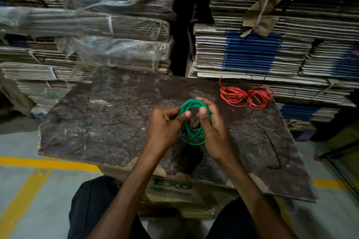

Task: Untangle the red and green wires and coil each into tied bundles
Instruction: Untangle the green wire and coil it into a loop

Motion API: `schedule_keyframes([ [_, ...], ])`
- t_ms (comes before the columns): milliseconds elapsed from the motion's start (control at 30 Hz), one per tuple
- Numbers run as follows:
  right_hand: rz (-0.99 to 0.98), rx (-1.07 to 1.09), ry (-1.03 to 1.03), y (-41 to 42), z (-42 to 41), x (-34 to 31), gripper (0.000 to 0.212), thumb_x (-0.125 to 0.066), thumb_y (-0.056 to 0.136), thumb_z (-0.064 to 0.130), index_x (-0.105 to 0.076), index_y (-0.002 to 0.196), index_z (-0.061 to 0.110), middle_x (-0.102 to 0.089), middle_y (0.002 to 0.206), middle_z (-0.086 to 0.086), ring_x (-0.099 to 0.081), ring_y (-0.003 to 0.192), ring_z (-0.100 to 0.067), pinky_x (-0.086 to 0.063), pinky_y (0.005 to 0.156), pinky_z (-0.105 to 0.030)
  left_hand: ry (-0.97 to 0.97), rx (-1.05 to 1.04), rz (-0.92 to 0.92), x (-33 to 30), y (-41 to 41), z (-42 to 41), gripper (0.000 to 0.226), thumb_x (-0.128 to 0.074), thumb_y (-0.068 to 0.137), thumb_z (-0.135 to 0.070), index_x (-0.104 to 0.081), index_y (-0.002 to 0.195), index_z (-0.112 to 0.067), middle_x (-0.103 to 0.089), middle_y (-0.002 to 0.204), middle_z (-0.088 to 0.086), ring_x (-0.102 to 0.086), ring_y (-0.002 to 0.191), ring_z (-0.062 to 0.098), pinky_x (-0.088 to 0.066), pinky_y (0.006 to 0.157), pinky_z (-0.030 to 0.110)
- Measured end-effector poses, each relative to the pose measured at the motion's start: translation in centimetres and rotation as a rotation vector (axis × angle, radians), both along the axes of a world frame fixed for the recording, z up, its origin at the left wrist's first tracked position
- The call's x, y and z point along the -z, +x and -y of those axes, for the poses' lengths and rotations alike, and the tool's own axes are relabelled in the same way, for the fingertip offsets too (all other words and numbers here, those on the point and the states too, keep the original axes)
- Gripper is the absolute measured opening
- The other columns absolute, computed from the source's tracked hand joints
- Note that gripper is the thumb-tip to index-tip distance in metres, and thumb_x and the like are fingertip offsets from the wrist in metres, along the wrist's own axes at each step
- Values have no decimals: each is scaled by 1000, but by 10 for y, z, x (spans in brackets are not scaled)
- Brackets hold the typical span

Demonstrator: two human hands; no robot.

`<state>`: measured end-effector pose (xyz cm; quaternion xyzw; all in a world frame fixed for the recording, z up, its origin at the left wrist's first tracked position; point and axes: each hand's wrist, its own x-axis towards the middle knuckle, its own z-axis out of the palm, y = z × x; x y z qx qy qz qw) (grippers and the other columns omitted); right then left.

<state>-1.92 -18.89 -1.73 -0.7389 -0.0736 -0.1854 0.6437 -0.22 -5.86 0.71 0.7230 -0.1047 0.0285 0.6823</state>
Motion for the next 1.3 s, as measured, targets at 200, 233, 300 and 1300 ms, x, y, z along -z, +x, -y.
schedule_keyframes([
  [200, 11, 105, 64, 0, -6, 8, 30, -38, 98, 40, -54, 121, 30, -64, 121, 0, -59, 115, -17, -44, 104, -45, 17, 64, -27, 11, 3, 2, 22, -62, 87, -21, -73, 86, -2, -67, 74, 9, -55, 71, 17, -46, 66, 39],
  [233, 16, 116, 69, -1, -6, 9, 28, -38, 97, 40, -55, 118, 31, -64, 118, 1, -60, 113, -17, -44, 103, -46, 26, 95, -28, 13, 3, 3, 24, -60, 89, -21, -71, 84, -1, -64, 72, 7, -54, 71, 17, -45, 67, 38],
  [300, 26, 126, 64, -2, -5, 9, 24, -39, 99, 36, -56, 115, 32, -66, 114, 2, -61, 110, -16, -46, 100, -45, 34, 173, -27, 13, 0, 2, 21, -56, 94, -22, -68, 87, -6, -63, 73, 2, -56, 71, 16, -47, 69, 39],
  [1300, 36, 77, -446, -1, 27, 5, 37, -41, 94, 19, -55, 126, 6, -61, 120, -6, -56, 111, -14, -40, 96, -17, 485, 191, 230, 14, 6, 2, 22, -49, 97, -20, -65, 104, -7, -57, 69, -9, -51, 58, -4, -38, 55, 19],
])
